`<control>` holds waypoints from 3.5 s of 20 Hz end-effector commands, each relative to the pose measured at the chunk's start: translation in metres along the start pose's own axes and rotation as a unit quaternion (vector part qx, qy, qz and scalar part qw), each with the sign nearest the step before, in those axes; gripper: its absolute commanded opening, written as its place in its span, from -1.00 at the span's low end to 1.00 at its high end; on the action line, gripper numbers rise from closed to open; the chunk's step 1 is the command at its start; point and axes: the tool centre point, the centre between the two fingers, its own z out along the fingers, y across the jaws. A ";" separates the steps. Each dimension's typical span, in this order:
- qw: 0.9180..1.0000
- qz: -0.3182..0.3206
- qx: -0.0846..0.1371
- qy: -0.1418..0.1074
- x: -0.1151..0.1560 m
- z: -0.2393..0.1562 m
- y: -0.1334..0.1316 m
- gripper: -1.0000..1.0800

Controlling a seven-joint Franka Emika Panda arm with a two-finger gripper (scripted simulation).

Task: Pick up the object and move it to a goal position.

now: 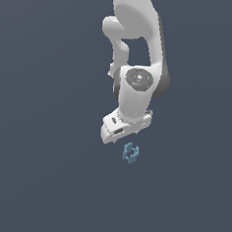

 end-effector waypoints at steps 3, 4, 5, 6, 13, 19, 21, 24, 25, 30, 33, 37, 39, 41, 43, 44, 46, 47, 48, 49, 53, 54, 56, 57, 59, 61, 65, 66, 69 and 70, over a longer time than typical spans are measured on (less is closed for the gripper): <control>0.998 -0.070 0.001 0.001 0.013 0.005 -0.004 0.92; 0.996 -0.086 0.002 0.001 0.016 0.006 -0.005 0.92; 0.995 -0.101 0.002 0.001 0.019 0.007 -0.006 0.92; 0.993 -0.116 0.003 0.002 0.022 0.008 -0.006 0.92; 0.980 -0.199 0.005 0.004 0.037 0.013 -0.011 0.92; 0.971 -0.240 0.006 0.006 0.045 0.016 -0.013 0.92; 0.969 -0.247 0.006 0.006 0.046 0.017 -0.014 0.92; 0.967 -0.253 0.007 0.007 0.047 0.017 -0.014 0.92; 0.967 -0.253 0.007 0.007 0.047 0.017 -0.014 0.92; 0.968 -0.251 0.007 0.007 0.047 0.024 -0.014 0.92; 0.968 -0.252 0.007 0.007 0.047 0.039 -0.015 0.92; 0.967 -0.253 0.007 0.007 0.046 0.060 -0.015 0.92; 0.967 -0.253 0.007 0.007 0.046 0.066 -0.016 0.92; 0.967 -0.253 0.007 0.007 0.047 0.068 -0.015 0.92; 0.967 -0.253 0.007 0.007 0.048 0.067 -0.015 0.92; 0.967 -0.253 0.007 0.007 0.048 0.067 -0.015 0.92; 0.967 -0.253 0.007 0.007 0.048 0.067 -0.015 -1.00; 0.967 -0.253 0.007 0.007 0.048 0.067 -0.015 -1.00; 0.967 -0.253 0.007 0.007 0.048 0.067 -0.015 -1.00; 0.967 -0.253 0.007 0.007 0.048 0.067 -0.015 -1.00; 0.967 -0.253 0.007 0.007 0.048 0.067 -0.015 -1.00; 0.967 -0.253 0.007 0.007 0.048 0.067 -0.015 -1.00; 0.967 -0.253 0.006 0.007 0.048 0.067 -0.015 -1.00; 0.967 -0.253 0.005 0.007 0.048 0.065 -0.014 -1.00; 0.968 -0.252 0.000 0.007 0.049 0.060 -0.011 -1.00; 0.968 -0.250 -0.007 0.008 0.050 0.050 -0.005 -1.00; 0.969 -0.245 -0.032 0.010 0.053 0.020 0.011 -1.00; 0.969 -0.243 -0.041 0.011 0.054 0.009 0.016 -1.00; 0.969 -0.237 -0.072 0.013 0.058 -0.030 0.033 -1.00; 0.968 -0.234 -0.084 0.014 0.059 -0.045 0.039 -1.00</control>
